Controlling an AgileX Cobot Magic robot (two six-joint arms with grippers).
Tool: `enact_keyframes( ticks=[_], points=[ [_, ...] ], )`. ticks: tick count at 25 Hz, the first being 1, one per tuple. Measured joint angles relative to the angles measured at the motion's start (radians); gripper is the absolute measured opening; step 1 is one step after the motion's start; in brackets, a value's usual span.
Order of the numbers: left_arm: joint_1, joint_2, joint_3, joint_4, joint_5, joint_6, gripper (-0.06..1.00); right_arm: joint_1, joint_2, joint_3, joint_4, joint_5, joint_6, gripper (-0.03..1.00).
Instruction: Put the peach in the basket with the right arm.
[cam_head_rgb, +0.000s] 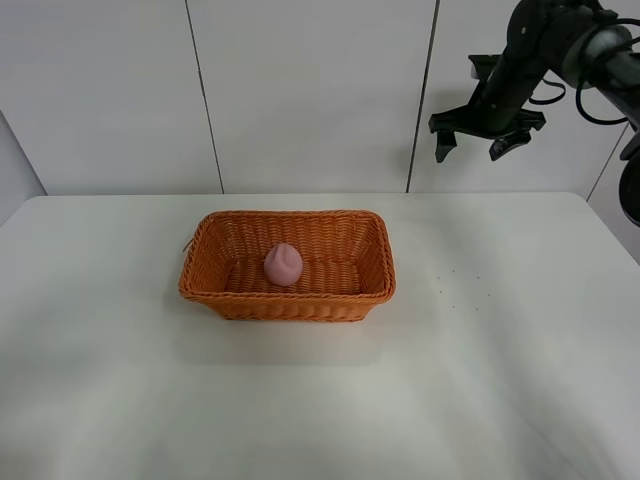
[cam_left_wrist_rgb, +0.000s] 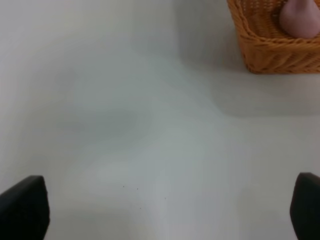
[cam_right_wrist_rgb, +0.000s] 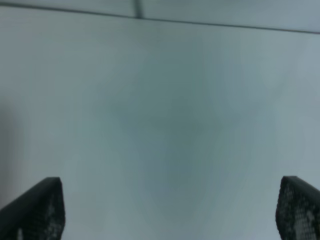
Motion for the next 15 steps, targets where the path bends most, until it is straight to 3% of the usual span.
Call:
enact_keyframes(
  ticks=[8, 15],
  points=[
    [0.000, 0.000, 0.000, 0.000, 0.000, 0.000, 0.99, -0.053, -0.010, 0.016, -0.002, 0.000, 0.000, 0.65],
    [0.000, 0.000, 0.000, 0.000, 0.000, 0.000, 0.99, -0.056, -0.111, 0.154, -0.002, 0.001, 0.000, 0.65]
  ],
)
